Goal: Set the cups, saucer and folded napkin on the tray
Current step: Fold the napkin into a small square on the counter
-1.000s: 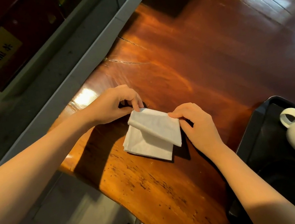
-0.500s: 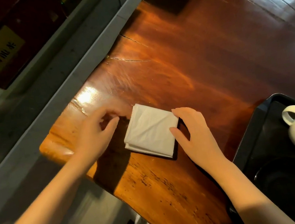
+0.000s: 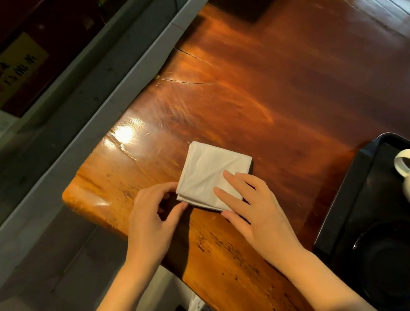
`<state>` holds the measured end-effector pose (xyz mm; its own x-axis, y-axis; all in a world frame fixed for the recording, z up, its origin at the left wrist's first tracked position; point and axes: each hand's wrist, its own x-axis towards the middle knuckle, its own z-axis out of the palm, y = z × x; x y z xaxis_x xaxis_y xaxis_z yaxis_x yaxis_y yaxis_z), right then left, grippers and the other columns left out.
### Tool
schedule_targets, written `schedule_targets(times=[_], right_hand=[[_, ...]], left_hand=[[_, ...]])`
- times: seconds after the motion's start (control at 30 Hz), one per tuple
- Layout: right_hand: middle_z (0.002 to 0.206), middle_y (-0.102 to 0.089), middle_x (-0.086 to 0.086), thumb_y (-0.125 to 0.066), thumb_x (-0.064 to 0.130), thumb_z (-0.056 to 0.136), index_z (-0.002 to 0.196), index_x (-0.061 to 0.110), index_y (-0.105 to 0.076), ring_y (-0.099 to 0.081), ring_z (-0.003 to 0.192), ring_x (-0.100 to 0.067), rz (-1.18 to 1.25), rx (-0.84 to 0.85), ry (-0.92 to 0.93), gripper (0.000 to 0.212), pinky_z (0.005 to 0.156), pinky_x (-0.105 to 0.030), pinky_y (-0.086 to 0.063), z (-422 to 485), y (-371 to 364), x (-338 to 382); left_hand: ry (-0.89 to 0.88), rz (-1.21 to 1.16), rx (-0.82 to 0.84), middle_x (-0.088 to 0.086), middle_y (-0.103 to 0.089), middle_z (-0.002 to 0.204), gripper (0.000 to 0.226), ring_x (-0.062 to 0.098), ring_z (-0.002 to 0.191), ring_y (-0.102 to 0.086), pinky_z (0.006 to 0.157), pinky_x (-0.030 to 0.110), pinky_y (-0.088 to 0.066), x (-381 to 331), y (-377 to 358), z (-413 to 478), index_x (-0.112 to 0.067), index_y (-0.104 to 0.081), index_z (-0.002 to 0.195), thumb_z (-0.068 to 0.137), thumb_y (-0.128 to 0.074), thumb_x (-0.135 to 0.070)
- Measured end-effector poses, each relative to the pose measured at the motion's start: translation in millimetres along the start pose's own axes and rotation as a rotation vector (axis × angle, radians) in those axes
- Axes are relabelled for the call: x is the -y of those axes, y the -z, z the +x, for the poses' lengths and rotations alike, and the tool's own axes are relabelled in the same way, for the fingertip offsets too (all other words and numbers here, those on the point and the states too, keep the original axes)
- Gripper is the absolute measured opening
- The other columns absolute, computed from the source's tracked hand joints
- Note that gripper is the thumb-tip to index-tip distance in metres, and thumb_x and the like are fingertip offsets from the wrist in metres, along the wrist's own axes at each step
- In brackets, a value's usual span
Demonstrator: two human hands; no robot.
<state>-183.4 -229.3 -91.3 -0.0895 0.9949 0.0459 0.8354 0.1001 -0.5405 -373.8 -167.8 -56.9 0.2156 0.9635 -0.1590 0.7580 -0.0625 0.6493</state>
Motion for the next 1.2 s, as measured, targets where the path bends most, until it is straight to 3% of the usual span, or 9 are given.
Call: schedule_targets(times=[0.4, 0.57, 0.87, 1.07, 1.2], right_hand=[[0.138, -0.052, -0.005, -0.045, 0.031, 0.091, 0.126, 0.022, -0.053, -0.040, 0.129, -0.019, 0.067, -0.026, 0.037, 0.037, 0.085, -0.038, -0.057, -4.6, -7.0, -5.0], [0.136, -0.053, -0.005, -0.052, 0.027, 0.089, 0.124, 0.022, -0.052, -0.039, 0.128, -0.018, 0.088, -0.060, 0.050, 0.035, 0.080, -0.038, -0.059, -4.9, -5.7, -5.5], [0.132, -0.058, -0.007, -0.047, 0.024, 0.091, 0.120, 0.016, -0.058, -0.040, 0.128, -0.019, 0.135, -0.117, 0.021, 0.032, 0.085, -0.036, -0.057, -10.0, -9.7, -0.4], [0.131, -0.058, -0.007, -0.043, 0.029, 0.094, 0.118, 0.013, -0.061, -0.041, 0.127, -0.018, 0.122, -0.119, 0.035, 0.034, 0.086, -0.033, -0.056, -12.3, -8.2, -2.1], [0.130, -0.060, -0.006, -0.045, 0.028, 0.092, 0.118, 0.014, -0.063, -0.040, 0.127, -0.017, 0.070, -0.127, -0.023, 0.034, 0.089, -0.032, -0.055, -11.1, -12.4, 3.2]], left_hand=[[0.057, -0.020, -0.045, -0.009, -0.063, 0.092, 0.009, 0.011, 0.091, -0.054, 0.076, 0.015, -0.041, 1.7, -3.4, 2.6, -0.020, -0.070, 0.090, 0.082, -0.067, -0.019], [0.065, -0.011, -0.045, -0.009, -0.063, 0.088, 0.006, 0.011, 0.089, -0.054, 0.074, 0.012, -0.038, -1.4, -2.1, 4.1, -0.019, -0.071, 0.086, 0.082, -0.067, -0.016], [0.087, 0.005, -0.043, -0.010, -0.061, 0.084, 0.007, 0.010, 0.088, -0.054, 0.075, 0.012, -0.036, -4.6, -0.7, 8.0, -0.019, -0.071, 0.082, 0.082, -0.067, -0.013], [0.093, -0.002, -0.030, -0.013, -0.059, 0.079, 0.008, 0.010, 0.086, -0.054, 0.078, 0.021, -0.040, -7.8, 0.4, 9.9, -0.022, -0.070, 0.080, 0.082, -0.068, -0.015], [0.124, -0.009, 0.056, -0.016, -0.061, 0.088, 0.016, 0.010, 0.093, -0.056, 0.075, 0.015, -0.041, -8.6, 11.4, 11.7, -0.030, -0.067, 0.092, 0.087, -0.061, -0.016]])
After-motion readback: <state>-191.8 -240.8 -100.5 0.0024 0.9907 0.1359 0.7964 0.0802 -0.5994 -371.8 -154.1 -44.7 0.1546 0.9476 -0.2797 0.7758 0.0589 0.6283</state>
